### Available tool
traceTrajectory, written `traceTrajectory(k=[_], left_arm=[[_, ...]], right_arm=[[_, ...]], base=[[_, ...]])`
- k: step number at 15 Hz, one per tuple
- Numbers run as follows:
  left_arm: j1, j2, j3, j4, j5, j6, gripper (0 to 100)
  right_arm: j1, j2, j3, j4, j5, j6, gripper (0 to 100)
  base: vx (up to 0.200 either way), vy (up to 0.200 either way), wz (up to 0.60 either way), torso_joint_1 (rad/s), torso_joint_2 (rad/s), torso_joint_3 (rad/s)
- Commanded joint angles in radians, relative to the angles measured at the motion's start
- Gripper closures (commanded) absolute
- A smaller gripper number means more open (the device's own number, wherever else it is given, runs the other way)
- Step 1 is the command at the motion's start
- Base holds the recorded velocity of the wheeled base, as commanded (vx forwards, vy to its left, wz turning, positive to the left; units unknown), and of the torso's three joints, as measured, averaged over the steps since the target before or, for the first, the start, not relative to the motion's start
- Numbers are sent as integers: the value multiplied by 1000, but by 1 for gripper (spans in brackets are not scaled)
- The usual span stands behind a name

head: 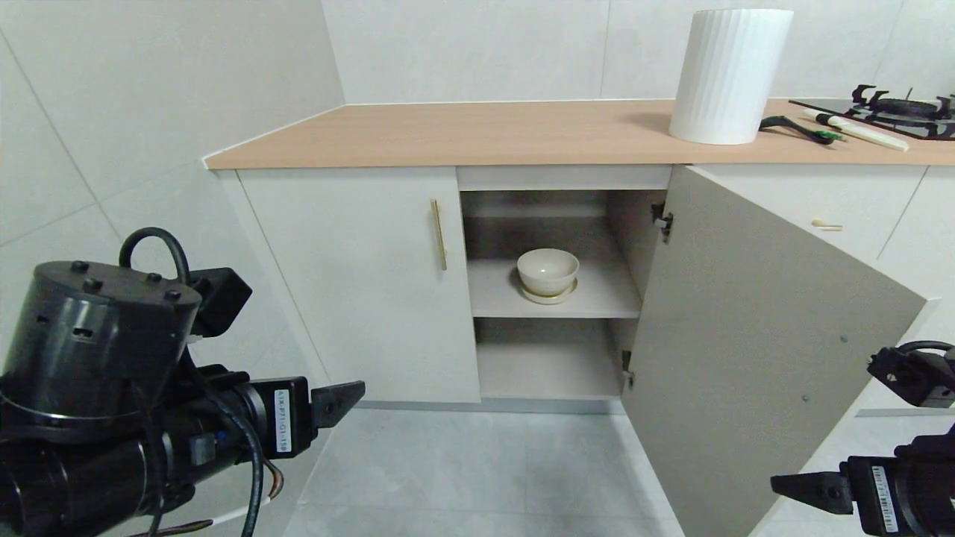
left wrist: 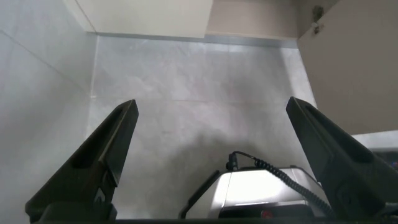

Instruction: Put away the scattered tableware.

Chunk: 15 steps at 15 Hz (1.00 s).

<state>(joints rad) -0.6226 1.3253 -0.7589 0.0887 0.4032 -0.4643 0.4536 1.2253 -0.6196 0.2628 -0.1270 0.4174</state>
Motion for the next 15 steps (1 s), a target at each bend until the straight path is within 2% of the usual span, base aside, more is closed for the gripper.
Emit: traceTrajectory(k=[1, 4, 5, 6, 10, 13, 15], left_arm=[[0, 2, 0, 0, 0, -1, 0], [0, 0, 1, 0, 0, 1, 0], [0, -1, 1, 0, 0, 1, 0], [0, -1, 1, 0, 0, 1, 0], [0, -1, 1, 0, 0, 1, 0], [0, 0, 1, 0, -1, 1, 0], [0, 0, 1, 0, -1, 1, 0]], right_arm=[[-27, 10, -19, 32, -2, -2, 0], [-104, 43, -20, 47, -26, -6, 0], [-162, 51, -26, 46, -94, -43, 0], [-208, 48, -28, 46, -117, -74, 0], [-458, 59, -85, 42, -123, -201, 0], [-517, 63, -106, 42, -125, -230, 0], [-540, 122, -111, -40, -120, -240, 0]], base=[[0, 0, 0, 0, 0, 0], [0, 0, 0, 0, 0, 0], [0, 0, 0, 0, 0, 0], [0, 0, 0, 0, 0, 0], [0, 0, 0, 0, 0, 0], [0, 0, 0, 0, 0, 0], [0, 0, 0, 0, 0, 0]])
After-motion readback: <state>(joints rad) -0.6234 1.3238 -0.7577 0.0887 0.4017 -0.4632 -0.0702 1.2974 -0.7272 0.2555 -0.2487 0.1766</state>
